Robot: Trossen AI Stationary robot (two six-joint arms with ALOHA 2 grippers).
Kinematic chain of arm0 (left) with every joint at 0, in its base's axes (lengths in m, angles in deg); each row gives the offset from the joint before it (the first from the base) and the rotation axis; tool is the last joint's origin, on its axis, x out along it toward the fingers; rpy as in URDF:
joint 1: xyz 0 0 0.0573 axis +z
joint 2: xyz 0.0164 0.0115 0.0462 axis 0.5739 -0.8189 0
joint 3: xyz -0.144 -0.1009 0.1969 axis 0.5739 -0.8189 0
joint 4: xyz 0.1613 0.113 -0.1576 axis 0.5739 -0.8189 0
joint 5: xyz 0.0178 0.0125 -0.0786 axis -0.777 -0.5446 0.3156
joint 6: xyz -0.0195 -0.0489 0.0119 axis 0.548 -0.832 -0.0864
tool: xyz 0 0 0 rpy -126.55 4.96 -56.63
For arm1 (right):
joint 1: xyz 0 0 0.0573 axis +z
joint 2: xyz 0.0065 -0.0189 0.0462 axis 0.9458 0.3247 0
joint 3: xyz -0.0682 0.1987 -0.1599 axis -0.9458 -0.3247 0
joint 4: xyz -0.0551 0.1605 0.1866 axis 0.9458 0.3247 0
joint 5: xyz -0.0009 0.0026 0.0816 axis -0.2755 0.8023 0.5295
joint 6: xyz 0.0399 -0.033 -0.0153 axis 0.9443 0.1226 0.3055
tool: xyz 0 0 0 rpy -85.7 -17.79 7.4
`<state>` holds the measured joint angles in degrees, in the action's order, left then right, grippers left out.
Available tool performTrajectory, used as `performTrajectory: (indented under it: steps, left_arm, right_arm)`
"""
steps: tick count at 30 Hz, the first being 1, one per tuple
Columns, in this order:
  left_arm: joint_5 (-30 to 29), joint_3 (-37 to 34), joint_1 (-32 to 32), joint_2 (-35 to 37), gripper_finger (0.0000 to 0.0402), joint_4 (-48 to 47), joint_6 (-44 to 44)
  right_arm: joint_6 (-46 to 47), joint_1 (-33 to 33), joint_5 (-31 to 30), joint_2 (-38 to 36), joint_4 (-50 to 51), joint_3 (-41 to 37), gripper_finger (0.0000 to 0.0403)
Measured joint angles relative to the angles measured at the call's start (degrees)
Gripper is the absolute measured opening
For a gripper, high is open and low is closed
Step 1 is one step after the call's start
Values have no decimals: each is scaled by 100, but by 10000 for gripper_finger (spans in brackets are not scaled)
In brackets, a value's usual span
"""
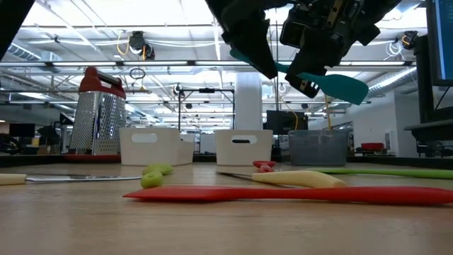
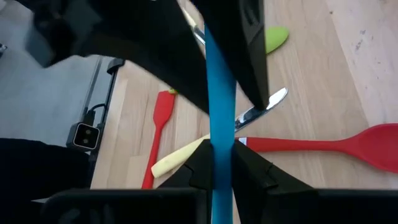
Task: Pick & Place Kitchen Items
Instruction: Put the blue spatula into the left white bin
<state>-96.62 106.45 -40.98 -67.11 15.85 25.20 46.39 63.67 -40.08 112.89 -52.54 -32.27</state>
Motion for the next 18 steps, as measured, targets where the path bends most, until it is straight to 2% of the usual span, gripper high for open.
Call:
performTrajectory:
  steps: [10,13,18]
  left_arm:
    - [276,2,4,4,116,106,-14]
    - [272,0,4,4,91,125,-14]
    - [461,0,16,4,21,116,-89]
  right_arm:
    - [-1,0,-5,0,4,0,26]
    - [-2,0,0,0,4,0,26]
    - [-22,1,33,-2,8,0,26]
